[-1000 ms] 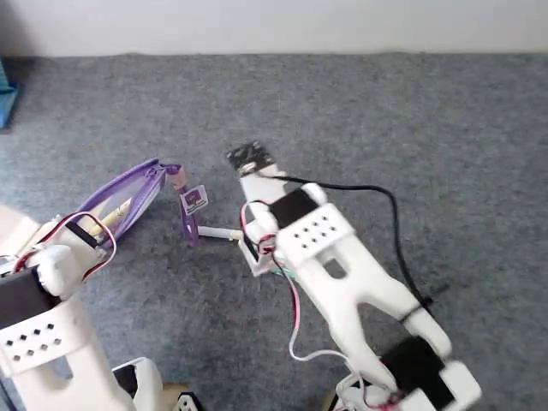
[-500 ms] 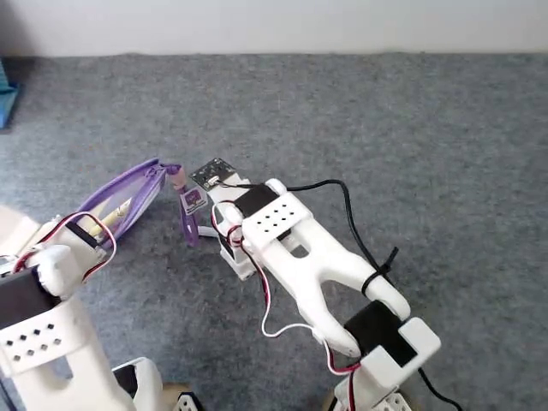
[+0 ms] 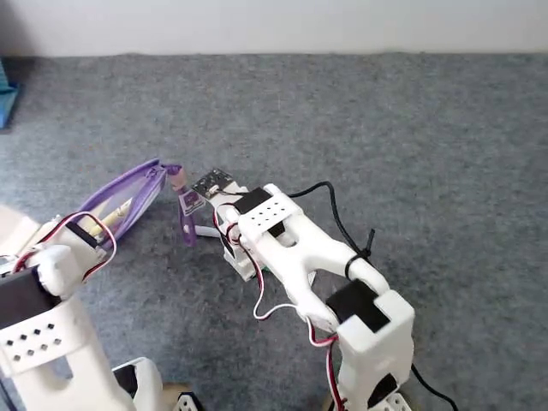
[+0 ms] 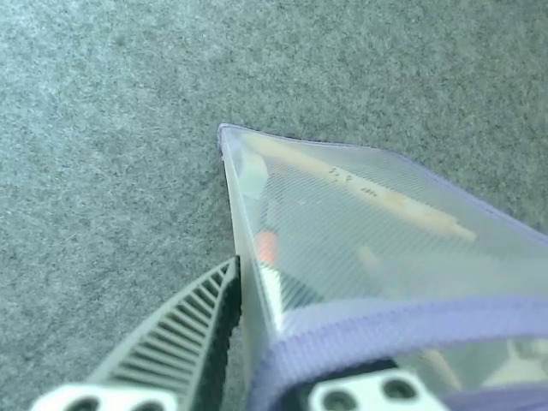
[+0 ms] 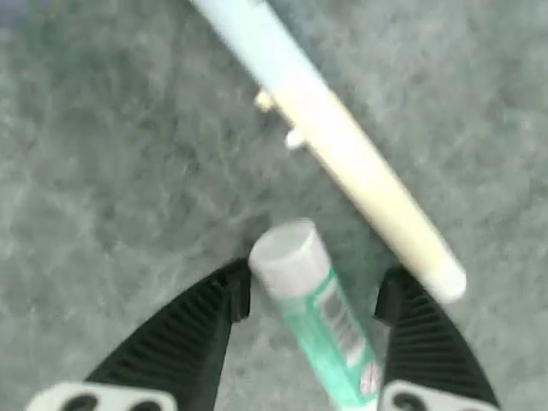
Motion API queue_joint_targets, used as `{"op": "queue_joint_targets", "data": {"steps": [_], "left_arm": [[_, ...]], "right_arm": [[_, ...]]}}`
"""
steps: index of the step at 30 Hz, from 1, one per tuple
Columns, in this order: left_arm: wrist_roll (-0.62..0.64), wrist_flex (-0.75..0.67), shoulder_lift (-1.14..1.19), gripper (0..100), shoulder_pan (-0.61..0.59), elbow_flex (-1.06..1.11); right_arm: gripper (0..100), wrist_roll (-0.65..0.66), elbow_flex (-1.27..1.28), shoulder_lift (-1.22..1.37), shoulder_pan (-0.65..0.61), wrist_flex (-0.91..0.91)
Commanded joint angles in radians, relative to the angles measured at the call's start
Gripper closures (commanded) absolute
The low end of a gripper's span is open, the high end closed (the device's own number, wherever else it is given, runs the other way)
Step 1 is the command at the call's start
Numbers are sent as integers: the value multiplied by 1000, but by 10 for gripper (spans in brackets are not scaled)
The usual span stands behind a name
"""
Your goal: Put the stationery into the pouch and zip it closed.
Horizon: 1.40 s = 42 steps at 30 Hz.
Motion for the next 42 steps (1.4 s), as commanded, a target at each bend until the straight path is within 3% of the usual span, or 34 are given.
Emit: {"op": "queue_joint_targets", "data": {"steps": [1,5,11,21,27,30,34,42], "left_arm": [[11,-17,-6,988,2,-10],[11,-17,-6,988,2,-10],[11,-18,-6,988,2,-10],[11,-20,-5,988,2,-5],[11,-20,-5,988,3,-5],[11,-20,-5,988,3,-5],[11,-20,-5,988,3,-7],[11,-20,-5,988,3,-8]], "right_arm": [[824,9,-52,22,42,-31],[992,9,-52,25,113,-7],[992,9,-51,-105,183,107],[991,-3,-48,-539,183,387],[991,-138,-49,-840,58,380],[991,-224,-51,-972,-54,280],[991,-256,-38,-1070,-171,8],[991,-252,-35,-990,-248,-512]]}}
